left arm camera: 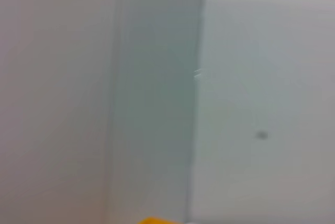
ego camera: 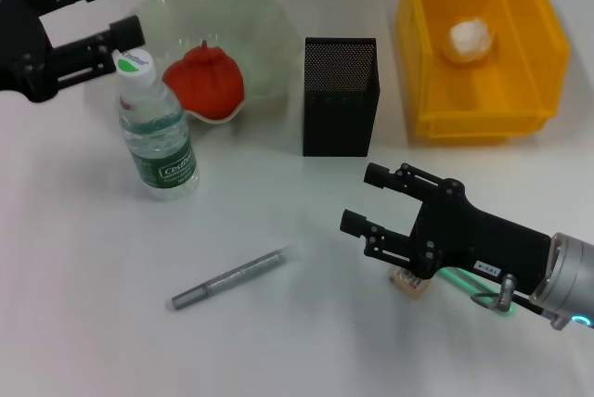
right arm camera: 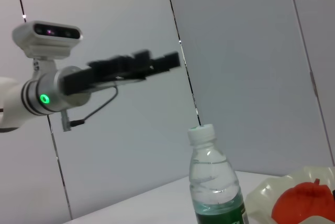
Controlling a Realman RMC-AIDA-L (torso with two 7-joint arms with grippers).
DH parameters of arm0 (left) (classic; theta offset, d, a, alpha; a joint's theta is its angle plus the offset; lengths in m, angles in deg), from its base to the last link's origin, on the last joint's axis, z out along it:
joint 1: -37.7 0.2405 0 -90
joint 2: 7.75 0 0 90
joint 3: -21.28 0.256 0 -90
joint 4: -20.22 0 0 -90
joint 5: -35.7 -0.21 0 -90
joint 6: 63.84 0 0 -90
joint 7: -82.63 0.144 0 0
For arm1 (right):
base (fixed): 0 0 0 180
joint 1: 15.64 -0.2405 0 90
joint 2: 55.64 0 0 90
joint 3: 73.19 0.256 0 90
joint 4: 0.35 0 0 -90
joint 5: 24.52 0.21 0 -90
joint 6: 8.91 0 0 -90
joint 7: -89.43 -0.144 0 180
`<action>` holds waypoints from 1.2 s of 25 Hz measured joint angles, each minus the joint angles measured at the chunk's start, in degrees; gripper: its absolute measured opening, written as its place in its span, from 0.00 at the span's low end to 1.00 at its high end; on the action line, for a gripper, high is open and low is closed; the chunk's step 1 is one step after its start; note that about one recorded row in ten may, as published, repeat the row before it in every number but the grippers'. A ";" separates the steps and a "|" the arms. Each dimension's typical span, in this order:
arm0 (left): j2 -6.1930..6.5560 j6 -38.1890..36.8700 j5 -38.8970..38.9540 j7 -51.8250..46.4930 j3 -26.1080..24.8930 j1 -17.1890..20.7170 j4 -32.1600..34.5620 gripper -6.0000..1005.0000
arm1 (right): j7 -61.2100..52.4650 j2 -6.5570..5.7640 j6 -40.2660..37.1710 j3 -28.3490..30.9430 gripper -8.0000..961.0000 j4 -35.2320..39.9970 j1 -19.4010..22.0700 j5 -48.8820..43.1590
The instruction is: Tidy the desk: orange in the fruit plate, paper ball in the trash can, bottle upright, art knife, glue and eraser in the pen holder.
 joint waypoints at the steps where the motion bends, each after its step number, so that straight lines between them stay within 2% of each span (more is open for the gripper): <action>1: -0.03 -1.54 0.50 0.18 0.10 -0.06 -0.32 0.70 | -0.01 0.00 -0.01 0.00 0.75 0.00 -0.02 0.02; 5: -0.21 -8.99 1.26 1.28 0.58 -0.87 -2.71 0.75 | -0.06 0.00 -0.03 0.23 0.75 0.00 -0.02 0.23; 8: -0.27 -13.20 1.29 3.04 2.65 -1.80 -7.62 0.80 | -0.97 -0.16 -0.78 0.52 0.75 0.49 0.01 0.31; 13: -0.16 -12.10 0.85 13.26 9.26 -2.33 -19.02 0.80 | -8.92 -0.47 -3.41 0.30 0.75 6.37 0.51 0.19; 18: -0.36 -8.44 0.73 23.08 12.42 -2.91 -27.95 0.80 | -16.04 -0.58 -5.69 -0.04 0.75 13.00 0.84 -0.30; 24: -0.44 -2.26 0.72 26.23 16.25 -3.27 -31.85 0.79 | -33.01 -0.62 -8.52 -0.09 0.75 28.83 1.69 -5.59; 29: -0.49 0.07 0.72 26.69 18.83 -3.74 -33.24 0.79 | -51.23 -0.62 -10.69 -0.08 0.75 45.86 1.95 -9.00; 30: -0.50 0.36 0.71 26.79 19.37 -3.88 -33.51 0.79 | -58.78 -0.61 -10.94 -0.06 0.75 52.79 1.67 -10.92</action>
